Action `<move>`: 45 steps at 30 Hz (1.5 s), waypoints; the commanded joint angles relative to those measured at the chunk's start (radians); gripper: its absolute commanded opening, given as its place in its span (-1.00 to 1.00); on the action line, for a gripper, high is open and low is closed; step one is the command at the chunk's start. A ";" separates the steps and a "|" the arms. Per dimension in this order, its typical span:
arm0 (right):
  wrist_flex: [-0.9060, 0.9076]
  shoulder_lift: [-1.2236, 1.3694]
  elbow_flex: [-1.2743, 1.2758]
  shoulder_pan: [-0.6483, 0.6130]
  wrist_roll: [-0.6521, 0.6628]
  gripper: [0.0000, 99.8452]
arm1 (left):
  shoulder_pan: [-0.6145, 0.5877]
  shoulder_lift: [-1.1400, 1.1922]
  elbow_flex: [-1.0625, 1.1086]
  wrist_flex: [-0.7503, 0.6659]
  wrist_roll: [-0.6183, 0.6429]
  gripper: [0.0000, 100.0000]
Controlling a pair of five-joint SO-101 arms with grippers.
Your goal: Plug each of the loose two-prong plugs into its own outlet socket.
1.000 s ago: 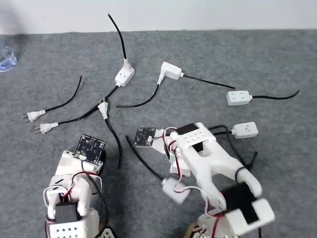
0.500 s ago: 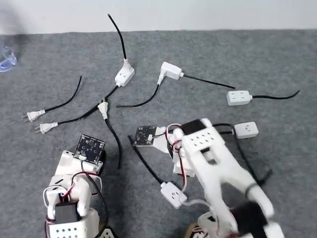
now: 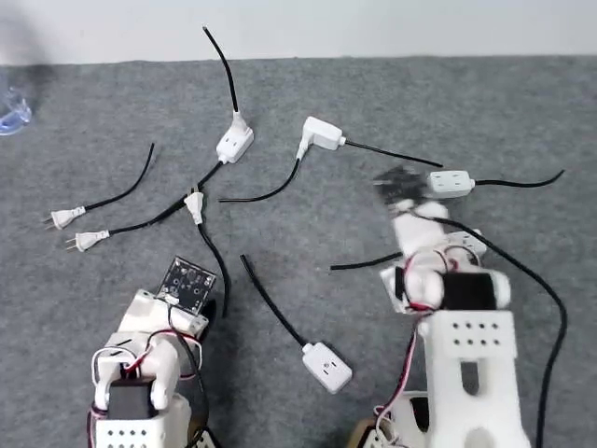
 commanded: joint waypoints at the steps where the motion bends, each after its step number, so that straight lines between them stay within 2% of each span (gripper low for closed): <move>1: -0.206 -0.035 0.149 0.028 -0.044 -0.98 | 0.008 -0.015 -0.104 -0.086 0.005 -0.53; 5: -0.389 -0.035 0.293 0.028 -0.044 -0.98 | -0.048 -0.012 -0.223 -0.206 0.068 -0.53; 10: -0.487 -0.035 0.354 0.030 -0.044 -0.98 | -0.046 0.008 -0.367 -0.212 0.083 -0.53; 14: -0.559 -0.035 0.390 0.073 -0.048 -0.98 | -0.035 0.173 -0.601 -0.215 0.083 -0.53; 16: -0.587 -0.035 0.394 0.122 -0.051 -0.98 | 0.012 0.339 -0.754 -0.184 0.078 -0.53; 18: -0.613 -0.035 0.400 0.154 -0.052 -0.98 | 0.089 0.546 -0.928 -0.087 0.066 -0.53; 21: -0.631 -0.035 0.402 0.183 -0.052 -0.98 | 0.270 0.861 -1.156 0.112 0.034 -0.53; 24: -0.665 -0.033 0.419 0.196 -0.052 -0.97 | 0.497 1.096 -1.287 0.252 -0.035 -0.53; 28: -0.746 -0.033 0.457 0.231 -0.052 -0.76 | 0.755 1.229 -1.297 0.322 -0.206 -0.53; 32: -0.750 -0.033 0.462 0.231 -0.052 -0.55 | 0.890 1.315 -1.210 0.318 -0.348 -0.53; 35: -0.750 -0.035 0.462 0.237 -0.052 -0.55 | 0.947 1.387 -1.086 0.229 -0.410 -0.53; 39: -0.750 -0.036 0.462 0.236 -0.052 -0.55 | 0.962 1.465 -0.975 0.074 -0.414 -0.53; 45: -0.750 -0.041 0.460 0.236 -0.052 -0.55 | 1.010 1.553 -0.958 0.018 -0.500 -0.53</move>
